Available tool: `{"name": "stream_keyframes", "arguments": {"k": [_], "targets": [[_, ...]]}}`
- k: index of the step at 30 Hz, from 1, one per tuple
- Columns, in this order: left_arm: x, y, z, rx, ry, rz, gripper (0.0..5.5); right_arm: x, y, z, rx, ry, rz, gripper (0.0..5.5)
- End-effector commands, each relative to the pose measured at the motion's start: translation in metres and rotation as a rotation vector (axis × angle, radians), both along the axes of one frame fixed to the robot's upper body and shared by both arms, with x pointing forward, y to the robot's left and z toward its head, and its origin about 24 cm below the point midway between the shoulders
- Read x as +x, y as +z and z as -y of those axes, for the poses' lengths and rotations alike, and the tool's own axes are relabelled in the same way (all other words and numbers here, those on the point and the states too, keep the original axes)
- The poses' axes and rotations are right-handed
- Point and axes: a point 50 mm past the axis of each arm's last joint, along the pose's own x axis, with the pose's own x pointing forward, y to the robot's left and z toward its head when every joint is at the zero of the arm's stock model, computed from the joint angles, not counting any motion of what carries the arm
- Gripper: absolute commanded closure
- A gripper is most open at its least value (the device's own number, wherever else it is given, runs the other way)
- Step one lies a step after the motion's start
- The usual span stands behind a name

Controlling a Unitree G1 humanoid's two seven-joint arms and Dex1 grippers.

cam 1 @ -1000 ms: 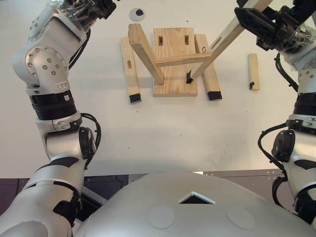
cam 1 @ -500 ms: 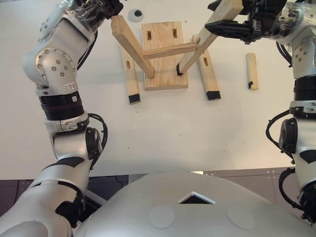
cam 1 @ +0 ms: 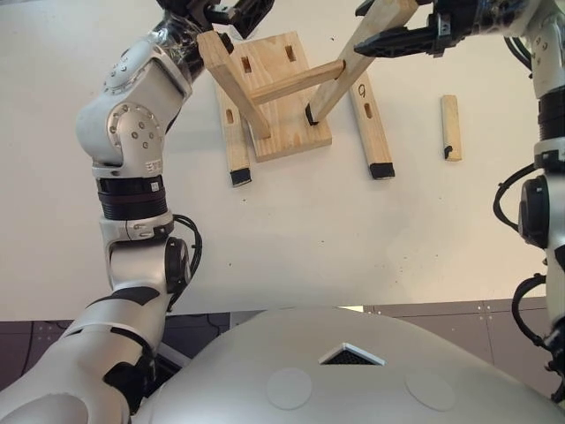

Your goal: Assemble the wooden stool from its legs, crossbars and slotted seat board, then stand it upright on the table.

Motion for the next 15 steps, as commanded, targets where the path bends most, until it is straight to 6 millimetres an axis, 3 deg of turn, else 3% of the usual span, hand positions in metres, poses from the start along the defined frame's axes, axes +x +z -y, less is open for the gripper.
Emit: {"name": "stream_keyframes", "arguments": {"k": [1,7,9,12,15], "targets": [[0.016,-0.016,-0.014,0.138,0.132,-0.07,0.72,0.002,-0.035,-0.002,-0.225,0.014,-0.112,3.37],[0.031,-0.025,-0.011,0.122,0.152,-0.124,0.72,0.006,-0.035,-0.008,-0.328,0.085,-0.12,3.37],[0.04,-0.036,-0.008,0.178,0.153,-0.169,0.72,0.006,-0.036,-0.011,-0.354,0.106,-0.129,3.37],[0.049,-0.067,-0.006,0.501,0.179,-0.206,0.72,0.007,-0.038,-0.015,-0.391,0.13,-0.139,3.37],[0.044,-0.097,0.0,0.714,0.116,-0.254,0.72,0.008,-0.036,-0.02,-0.422,0.159,-0.145,3.37]]}}
